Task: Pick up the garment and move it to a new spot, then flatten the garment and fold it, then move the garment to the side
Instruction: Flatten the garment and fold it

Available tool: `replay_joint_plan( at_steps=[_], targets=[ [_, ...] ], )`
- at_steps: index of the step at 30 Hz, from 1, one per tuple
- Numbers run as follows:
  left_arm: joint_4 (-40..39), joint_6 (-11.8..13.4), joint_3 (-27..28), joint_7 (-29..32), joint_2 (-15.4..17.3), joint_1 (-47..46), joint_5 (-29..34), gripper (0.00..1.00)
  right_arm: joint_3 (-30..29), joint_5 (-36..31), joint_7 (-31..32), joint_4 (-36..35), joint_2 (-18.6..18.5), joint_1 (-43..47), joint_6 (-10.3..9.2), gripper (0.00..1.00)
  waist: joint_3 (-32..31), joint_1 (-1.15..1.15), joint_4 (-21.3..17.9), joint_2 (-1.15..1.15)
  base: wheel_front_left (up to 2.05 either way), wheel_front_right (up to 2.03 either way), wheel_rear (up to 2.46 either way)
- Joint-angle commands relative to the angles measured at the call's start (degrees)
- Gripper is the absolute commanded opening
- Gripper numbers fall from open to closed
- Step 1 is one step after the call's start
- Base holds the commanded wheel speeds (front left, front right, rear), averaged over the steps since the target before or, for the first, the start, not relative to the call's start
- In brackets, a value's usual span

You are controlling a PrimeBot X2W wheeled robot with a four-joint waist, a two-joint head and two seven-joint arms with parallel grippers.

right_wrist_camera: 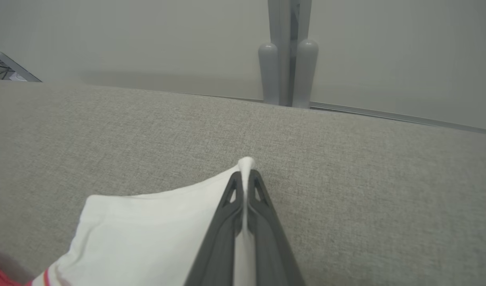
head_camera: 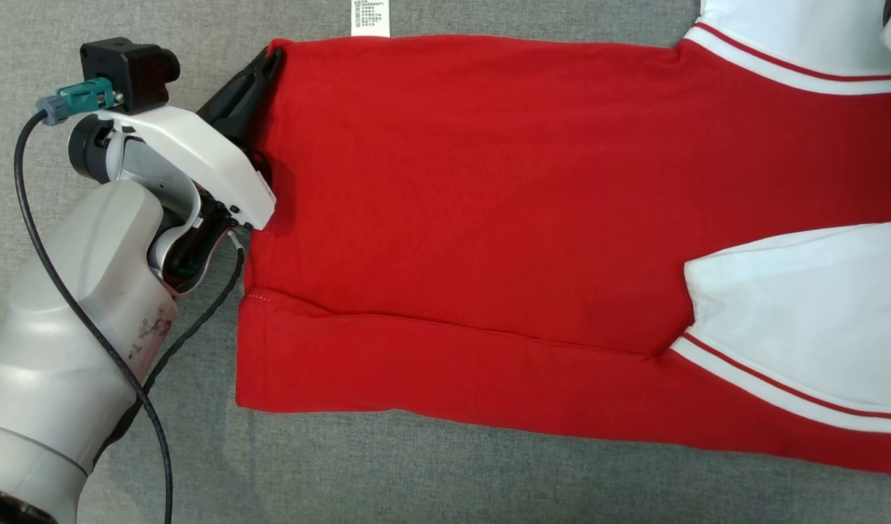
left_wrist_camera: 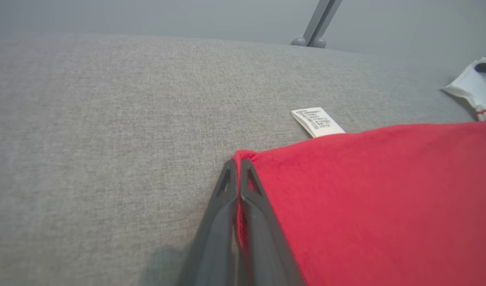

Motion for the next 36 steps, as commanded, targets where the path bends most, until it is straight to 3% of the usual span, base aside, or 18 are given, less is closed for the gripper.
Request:
replay_joint_plan(
  at_steps=[1, 6, 14, 25, 31, 36],
  targets=[
    [0.8, 0.2, -0.3, -0.3, 0.7, -0.1, -0.3, 0.0, -0.2, 0.8, -0.9, -0.4, -0.7, 0.2, 0.02, 0.0, -0.1, 0.0, 0.0, 0.0, 0.0, 0.0, 0.0],
    [0.2, 0.2, -0.9, -2.6, 1.8, -1.4, -0.5, 0.0, -0.6, 3.8, -4.7, -4.0, -2.3, 0.7, 0.01, 0.0, -0.8, 0.0, -0.6, 0.0, 0.0, 0.0, 0.0],
    [-6.0, 1.4, 0.3, -6.2, 6.7, 0.5, 1.0, 0.0, -2.0, 8.0, -11.0, -15.7, -5.9, 8.9, 0.02, 0.0, -3.3, 0.0, -2.7, 0.0, 0.0, 0.0, 0.0],
    [-26.7, 10.3, 2.6, -7.3, 16.7, 15.7, -0.4, 0.0, -10.0, 10.3, -16.4, -32.9, -5.2, 32.6, 0.02, 0.0, -7.1, 0.0, -5.8, 0.0, 0.0, 0.0, 0.0],
    [-36.2, 15.3, 3.4, -6.9, 21.2, 24.1, -2.2, 0.0, -15.7, 8.9, -16.2, -42.2, -2.4, 46.6, 0.03, 0.0, -8.2, 0.0, -6.9, 0.0, 0.0, 0.0, 0.0],
    [-40.0, 17.8, 4.2, -6.8, 22.9, 28.9, -4.5, 0.0, -20.0, 7.6, -14.9, -47.8, 2.2, 56.3, 0.03, 0.0, -8.9, 0.0, -7.8, 0.0, 0.0, 0.0, 0.0]
  ],
)
